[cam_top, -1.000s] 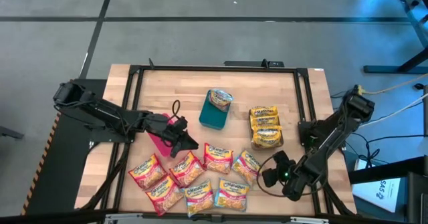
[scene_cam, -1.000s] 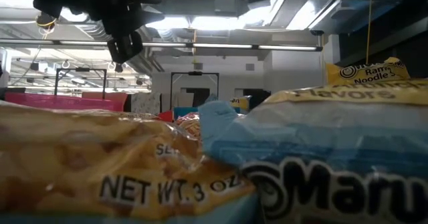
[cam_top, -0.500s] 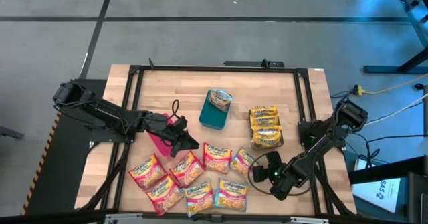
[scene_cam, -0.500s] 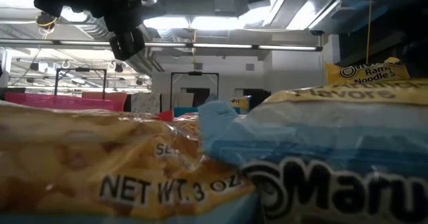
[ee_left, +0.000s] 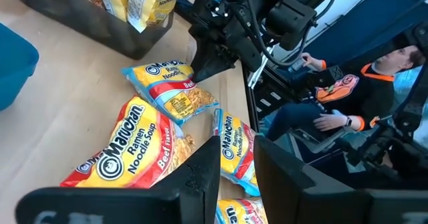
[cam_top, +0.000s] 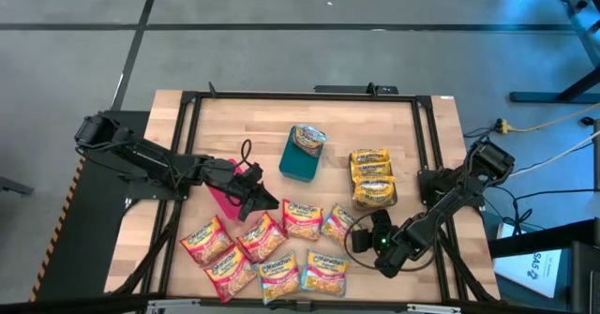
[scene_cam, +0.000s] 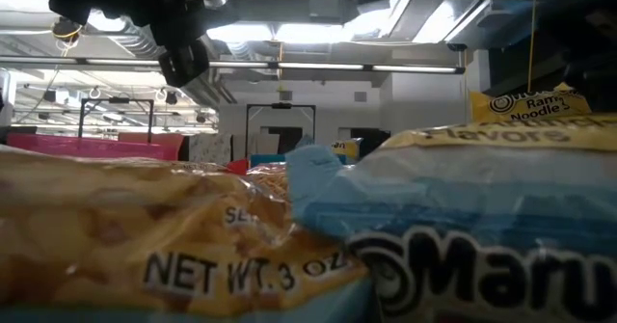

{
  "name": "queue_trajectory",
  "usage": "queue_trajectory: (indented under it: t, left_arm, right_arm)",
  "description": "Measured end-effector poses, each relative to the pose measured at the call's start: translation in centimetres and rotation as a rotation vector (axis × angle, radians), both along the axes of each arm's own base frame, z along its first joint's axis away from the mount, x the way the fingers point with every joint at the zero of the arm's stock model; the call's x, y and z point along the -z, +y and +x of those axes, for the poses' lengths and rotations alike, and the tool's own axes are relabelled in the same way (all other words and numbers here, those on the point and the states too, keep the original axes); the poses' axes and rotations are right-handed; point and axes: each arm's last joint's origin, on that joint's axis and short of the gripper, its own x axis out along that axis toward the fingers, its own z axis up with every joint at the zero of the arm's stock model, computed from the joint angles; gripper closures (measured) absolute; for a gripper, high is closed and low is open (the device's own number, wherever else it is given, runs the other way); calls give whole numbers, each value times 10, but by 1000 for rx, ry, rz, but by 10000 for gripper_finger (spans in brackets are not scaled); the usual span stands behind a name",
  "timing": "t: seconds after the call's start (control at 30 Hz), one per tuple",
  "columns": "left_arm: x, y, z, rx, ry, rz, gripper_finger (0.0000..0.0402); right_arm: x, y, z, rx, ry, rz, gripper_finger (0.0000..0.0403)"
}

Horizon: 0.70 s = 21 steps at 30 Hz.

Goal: Sort Maruchan noodles
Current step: Put the blue noodle pack into the blue bin

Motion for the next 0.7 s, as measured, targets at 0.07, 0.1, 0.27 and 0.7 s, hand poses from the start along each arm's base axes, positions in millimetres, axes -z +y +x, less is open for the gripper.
queue_trajectory:
  t: [0.07,0.1,0.27,0.7]
  left_arm:
    - [0,0,0,3,-3,12,317]
    - [0,0,0,5,-4,17,317]
    - [1,0,0,6,-3,35,317]
    - [4,11,-15,4,135,86,317]
  right_arm:
    - [0,0,0,-6,0,-5,334]
    - [0,0,0,-13,-1,-10,345]
    - [0,0,1,-18,-1,-9,396]
    - [-9,7,5,-114,-39,47,401]
